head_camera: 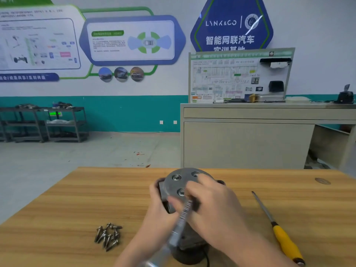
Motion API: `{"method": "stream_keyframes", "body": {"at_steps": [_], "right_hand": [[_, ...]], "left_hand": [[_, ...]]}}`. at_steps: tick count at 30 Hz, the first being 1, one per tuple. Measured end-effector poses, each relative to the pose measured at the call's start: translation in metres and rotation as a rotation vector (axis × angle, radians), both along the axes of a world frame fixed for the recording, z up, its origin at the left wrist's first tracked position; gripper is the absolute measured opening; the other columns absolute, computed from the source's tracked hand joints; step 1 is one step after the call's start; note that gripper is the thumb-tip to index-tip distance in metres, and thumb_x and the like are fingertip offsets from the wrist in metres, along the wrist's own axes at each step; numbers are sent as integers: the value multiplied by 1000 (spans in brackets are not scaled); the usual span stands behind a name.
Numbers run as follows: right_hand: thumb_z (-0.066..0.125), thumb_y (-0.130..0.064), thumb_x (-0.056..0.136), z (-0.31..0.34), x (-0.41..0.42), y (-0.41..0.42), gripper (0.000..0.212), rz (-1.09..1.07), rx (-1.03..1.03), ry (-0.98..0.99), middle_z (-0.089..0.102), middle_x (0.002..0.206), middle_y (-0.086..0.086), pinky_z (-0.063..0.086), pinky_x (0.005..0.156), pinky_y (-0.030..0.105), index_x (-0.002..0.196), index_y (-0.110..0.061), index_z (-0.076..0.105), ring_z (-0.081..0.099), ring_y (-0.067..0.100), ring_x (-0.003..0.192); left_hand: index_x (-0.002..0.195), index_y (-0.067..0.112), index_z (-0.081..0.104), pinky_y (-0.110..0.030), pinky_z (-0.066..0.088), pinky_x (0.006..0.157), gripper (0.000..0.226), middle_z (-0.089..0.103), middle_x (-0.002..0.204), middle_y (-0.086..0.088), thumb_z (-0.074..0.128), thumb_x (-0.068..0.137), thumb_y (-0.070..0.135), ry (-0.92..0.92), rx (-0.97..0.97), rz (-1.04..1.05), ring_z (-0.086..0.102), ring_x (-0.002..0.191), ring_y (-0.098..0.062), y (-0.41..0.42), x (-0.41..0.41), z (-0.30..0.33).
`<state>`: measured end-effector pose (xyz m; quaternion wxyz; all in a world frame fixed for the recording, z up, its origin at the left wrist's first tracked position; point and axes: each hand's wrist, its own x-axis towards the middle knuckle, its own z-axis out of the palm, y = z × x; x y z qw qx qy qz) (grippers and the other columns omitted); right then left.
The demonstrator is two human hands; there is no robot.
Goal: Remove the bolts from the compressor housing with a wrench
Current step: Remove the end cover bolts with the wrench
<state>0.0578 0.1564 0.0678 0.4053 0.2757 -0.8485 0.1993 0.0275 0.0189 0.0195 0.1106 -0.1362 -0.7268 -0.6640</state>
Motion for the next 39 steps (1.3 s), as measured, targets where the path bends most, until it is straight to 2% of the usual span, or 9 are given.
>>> {"method": "stream_keyframes", "body": {"at_steps": [4, 9, 13, 16, 22, 27, 30, 35, 39], "right_hand": [[56, -58, 86, -18, 3, 33, 47, 379, -818, -405, 50, 55, -5, 38, 49, 15, 64, -17, 64, 47, 5, 50], [68, -15, 74, 1, -32, 61, 12, 512, -1519, -965, 50, 49, 4, 26, 28, 14, 72, -5, 61, 41, 7, 34], [63, -6, 87, 16, -51, 62, 24, 487, -1535, -1093, 49, 47, 4, 27, 27, 13, 68, -9, 49, 42, 6, 32], [62, -5, 88, 18, -53, 58, 29, 510, -1456, -1053, 49, 46, 4, 26, 28, 15, 67, -12, 43, 41, 7, 33], [61, -4, 89, 13, -49, 55, 31, 562, -1491, -1023, 49, 46, 4, 27, 28, 15, 66, -12, 41, 41, 7, 33], [66, -13, 84, 13, -47, 54, 29, 678, -1535, -985, 52, 49, 6, 31, 30, 16, 63, -13, 45, 45, 9, 36], [63, -18, 80, 24, -40, 50, 16, 917, -1569, -1020, 57, 58, 7, 38, 34, 18, 67, -10, 61, 51, 11, 43], [61, -2, 72, 34, -19, 24, 13, 1124, -1692, -931, 59, 57, 10, 40, 35, 16, 65, -10, 54, 55, 10, 43], [63, -14, 74, 28, -5, 19, 24, 995, -1644, -739, 56, 48, 8, 34, 31, 16, 58, -18, 45, 49, 12, 34]], "left_hand": [[116, 41, 31, -5, 46, 72, 84, 59, 117, 14, 78, 48, 52, -8, 16, -52, 60, 98, 12, -6, 8, -2], [114, 47, 30, -4, 46, 67, 83, 55, 118, 16, 81, 48, 56, -22, 0, -52, 58, 95, 15, -2, 9, 2], [119, 50, 27, -3, 45, 71, 79, 47, 125, 21, 81, 62, 45, -33, -35, -52, 54, 98, 19, -3, 16, 6], [131, 53, 27, 2, 36, 84, 80, 27, 138, 35, 75, 68, 60, 188, -248, 70, 31, 118, 27, -7, 21, 23], [120, 36, 63, -27, 22, 112, 34, 42, 143, 20, 63, 86, 42, 328, -845, 76, 27, 137, 0, 19, -7, 71], [111, 28, 67, -13, 33, 97, 24, 50, 135, 22, 66, 87, 31, 287, -705, 48, 47, 118, 3, 24, -10, 68], [89, 37, 60, -8, 43, 77, 12, 61, 104, 35, 63, 89, 25, 331, -481, 100, 56, 90, 11, 21, -4, 78], [84, 31, 63, -11, 49, 63, 16, 71, 76, 12, 60, 89, 17, 396, -323, 207, 66, 63, -3, -23, 7, 81], [91, 23, 68, -22, 51, 66, 7, 71, 69, 8, 60, 90, 23, 120, -344, 443, 68, 67, -7, -93, -7, 39]]}}
